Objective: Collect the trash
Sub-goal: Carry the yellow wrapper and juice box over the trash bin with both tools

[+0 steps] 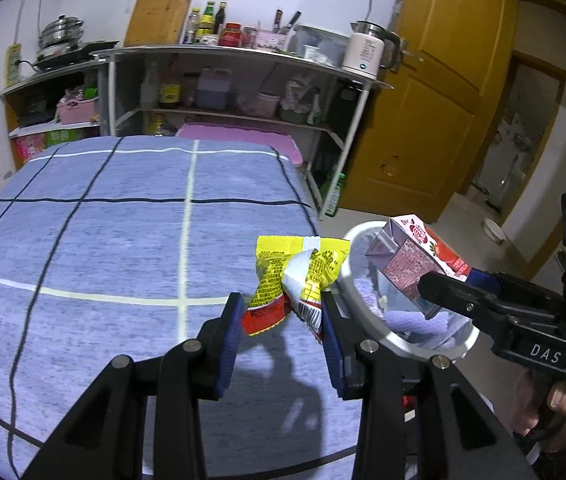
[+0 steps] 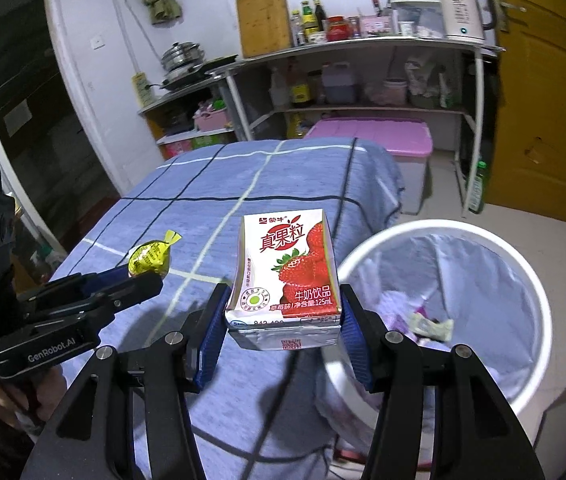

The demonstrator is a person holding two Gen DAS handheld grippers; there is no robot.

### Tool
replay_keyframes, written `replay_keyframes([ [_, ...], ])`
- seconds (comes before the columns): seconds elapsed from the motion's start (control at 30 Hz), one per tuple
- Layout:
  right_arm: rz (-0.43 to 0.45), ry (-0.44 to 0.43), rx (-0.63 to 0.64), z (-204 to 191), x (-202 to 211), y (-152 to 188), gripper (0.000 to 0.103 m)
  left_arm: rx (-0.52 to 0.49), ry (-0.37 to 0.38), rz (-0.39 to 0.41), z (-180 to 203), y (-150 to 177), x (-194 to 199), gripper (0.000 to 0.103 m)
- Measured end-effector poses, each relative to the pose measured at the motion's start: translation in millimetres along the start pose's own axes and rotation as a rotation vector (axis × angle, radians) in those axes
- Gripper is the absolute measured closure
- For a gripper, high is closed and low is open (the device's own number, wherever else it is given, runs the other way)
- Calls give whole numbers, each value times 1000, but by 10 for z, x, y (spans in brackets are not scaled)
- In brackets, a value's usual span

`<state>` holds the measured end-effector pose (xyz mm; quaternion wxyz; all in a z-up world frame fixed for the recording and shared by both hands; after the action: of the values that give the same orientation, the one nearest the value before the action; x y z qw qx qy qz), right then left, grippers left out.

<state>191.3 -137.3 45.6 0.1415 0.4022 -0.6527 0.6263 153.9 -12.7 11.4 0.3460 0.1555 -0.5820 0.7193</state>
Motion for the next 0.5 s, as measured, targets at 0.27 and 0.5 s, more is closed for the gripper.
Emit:
replay_keyframes([
  [0.27, 7, 29, -47, 293, 110, 85, 49, -47, 42, -31, 301, -6, -161, 64],
  [0.5, 4, 57, -93, 568, 148, 157, 49, -81, 73, -62, 553, -17, -354, 64],
])
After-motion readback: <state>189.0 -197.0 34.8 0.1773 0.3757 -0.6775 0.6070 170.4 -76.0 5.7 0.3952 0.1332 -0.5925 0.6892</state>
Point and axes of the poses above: each gripper's, at about its wrist camera, not at the fingertips, and x roughly against the way its jaws point, z to its right, y to its underside, the point moved 3 cm from there along -x, roughly the way its jaws point, and after that the axes turned 5 degrees about y, right-handed, at the moved point
